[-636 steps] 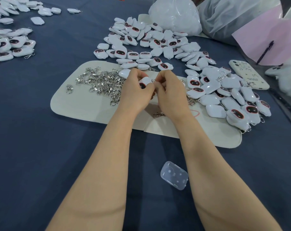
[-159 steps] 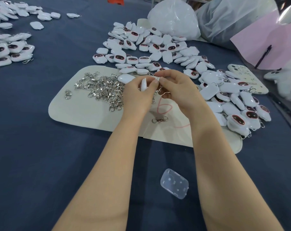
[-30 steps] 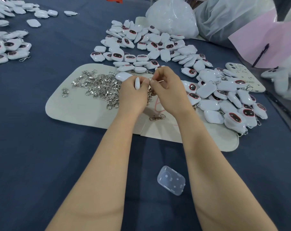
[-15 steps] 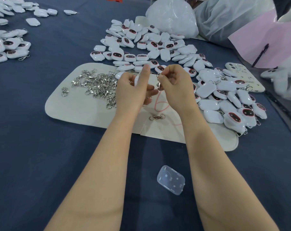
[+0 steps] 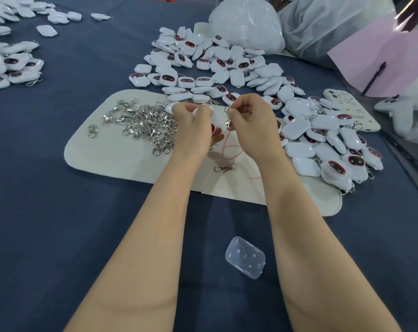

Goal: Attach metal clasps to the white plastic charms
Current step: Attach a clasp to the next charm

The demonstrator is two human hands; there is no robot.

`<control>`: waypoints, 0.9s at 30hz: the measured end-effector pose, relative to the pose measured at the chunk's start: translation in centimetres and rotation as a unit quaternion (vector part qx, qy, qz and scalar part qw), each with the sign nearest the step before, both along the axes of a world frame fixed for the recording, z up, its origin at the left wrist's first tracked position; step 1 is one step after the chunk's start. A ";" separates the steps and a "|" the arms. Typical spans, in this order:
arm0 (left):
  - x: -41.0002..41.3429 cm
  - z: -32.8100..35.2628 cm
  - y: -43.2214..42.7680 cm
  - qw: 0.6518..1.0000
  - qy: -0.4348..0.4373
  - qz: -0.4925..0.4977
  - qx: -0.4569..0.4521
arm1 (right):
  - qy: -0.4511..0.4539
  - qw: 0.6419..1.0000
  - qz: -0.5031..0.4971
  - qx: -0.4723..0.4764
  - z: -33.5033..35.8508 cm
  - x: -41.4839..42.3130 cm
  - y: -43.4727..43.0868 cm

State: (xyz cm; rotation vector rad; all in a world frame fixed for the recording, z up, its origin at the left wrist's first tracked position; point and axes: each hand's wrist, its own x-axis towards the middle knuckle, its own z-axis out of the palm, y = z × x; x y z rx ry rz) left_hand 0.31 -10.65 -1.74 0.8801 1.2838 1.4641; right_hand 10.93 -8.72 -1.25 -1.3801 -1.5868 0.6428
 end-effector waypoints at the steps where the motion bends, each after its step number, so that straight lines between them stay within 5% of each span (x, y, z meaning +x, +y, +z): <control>1: -0.1 -0.3 0.0 0.999 0.033 0.002 0.006 | 0.000 1.000 0.000 -0.001 0.0 0.0 0.0; 11: -0.6 -1.1 0.0 0.957 0.281 -0.002 0.075 | -0.021 1.000 0.004 0.007 0.2 0.2 0.4; 27: -0.5 -0.7 0.0 0.963 0.263 -0.001 0.063 | -0.044 0.998 0.028 0.023 0.0 0.0 0.3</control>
